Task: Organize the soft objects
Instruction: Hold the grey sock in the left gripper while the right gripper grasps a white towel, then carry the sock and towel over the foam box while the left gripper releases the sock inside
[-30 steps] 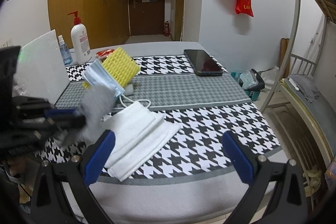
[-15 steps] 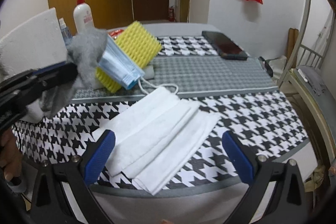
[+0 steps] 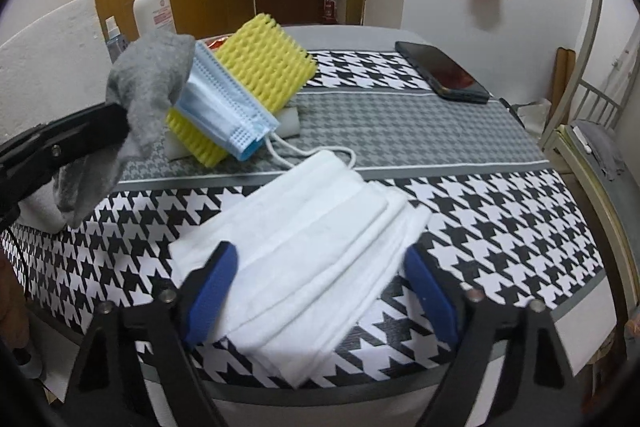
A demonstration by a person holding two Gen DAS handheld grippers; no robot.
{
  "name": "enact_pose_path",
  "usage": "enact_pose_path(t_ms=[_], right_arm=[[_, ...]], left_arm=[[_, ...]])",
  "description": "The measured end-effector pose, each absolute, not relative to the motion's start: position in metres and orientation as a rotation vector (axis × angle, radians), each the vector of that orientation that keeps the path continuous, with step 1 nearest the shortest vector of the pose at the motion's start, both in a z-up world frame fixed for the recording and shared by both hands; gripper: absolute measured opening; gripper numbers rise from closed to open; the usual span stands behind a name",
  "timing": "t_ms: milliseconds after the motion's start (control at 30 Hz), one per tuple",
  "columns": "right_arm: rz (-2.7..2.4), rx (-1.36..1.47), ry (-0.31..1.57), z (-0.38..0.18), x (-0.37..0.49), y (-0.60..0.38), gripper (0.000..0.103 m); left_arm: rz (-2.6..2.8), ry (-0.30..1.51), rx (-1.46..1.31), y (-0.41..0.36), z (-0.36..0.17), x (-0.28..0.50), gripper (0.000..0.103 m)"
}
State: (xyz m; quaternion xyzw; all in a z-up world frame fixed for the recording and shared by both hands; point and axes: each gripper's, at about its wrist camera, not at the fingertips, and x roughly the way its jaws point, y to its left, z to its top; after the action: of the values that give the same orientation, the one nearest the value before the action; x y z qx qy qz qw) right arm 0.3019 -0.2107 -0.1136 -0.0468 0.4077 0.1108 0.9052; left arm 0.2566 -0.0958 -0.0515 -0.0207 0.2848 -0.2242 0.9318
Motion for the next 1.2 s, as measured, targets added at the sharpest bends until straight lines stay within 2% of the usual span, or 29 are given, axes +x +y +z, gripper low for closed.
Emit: enact_pose_path(t_ms=[67, 100, 167, 267, 333, 833, 1200], right_arm=[[0.236, -0.100, 0.843, -0.112, 0.300, -0.209, 0.061], [0.239, -0.103, 0.842, -0.111, 0.299, -0.209, 0.056], [0.250, -0.106, 0.840, -0.110, 0.296, -0.207, 0.037], [0.252, -0.099, 0.832, -0.110, 0.295, -0.207, 0.018], [0.254, -0.090, 0.836, -0.110, 0.296, -0.208, 0.011], [0.180, -0.053, 0.726, -0.069, 0.279, -0.239, 0.009], [0.175, -0.015, 0.632, -0.040, 0.260, -0.248, 0.009]], left_arm=[[-0.463, 0.579, -0.042, -0.096, -0.051, 0.256, 0.013], [-0.463, 0.577, -0.042, -0.096, -0.051, 0.256, 0.013], [-0.463, 0.576, -0.042, -0.096, -0.051, 0.256, 0.013], [-0.466, 0.573, -0.041, -0.095, -0.051, 0.255, 0.013], [-0.468, 0.569, -0.041, -0.095, -0.050, 0.255, 0.013], [-0.540, 0.509, -0.041, -0.097, -0.038, 0.242, 0.013], [-0.550, 0.439, -0.042, -0.098, -0.006, 0.226, 0.013]])
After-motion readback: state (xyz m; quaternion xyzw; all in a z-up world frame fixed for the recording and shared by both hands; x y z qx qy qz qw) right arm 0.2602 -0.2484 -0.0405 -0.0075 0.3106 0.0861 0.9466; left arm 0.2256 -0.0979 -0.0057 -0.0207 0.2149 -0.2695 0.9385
